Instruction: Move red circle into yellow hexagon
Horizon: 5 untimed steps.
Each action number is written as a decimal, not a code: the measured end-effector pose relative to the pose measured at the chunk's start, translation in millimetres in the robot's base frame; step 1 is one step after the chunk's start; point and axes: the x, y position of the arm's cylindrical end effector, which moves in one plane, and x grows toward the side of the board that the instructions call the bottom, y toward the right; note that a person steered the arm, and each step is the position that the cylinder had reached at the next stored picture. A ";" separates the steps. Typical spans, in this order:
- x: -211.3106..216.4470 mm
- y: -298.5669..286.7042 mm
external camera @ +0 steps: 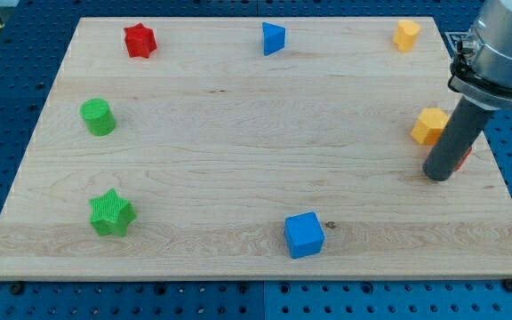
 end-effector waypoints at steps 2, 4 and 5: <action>19.4 20.3; -9.2 30.1; -8.5 28.0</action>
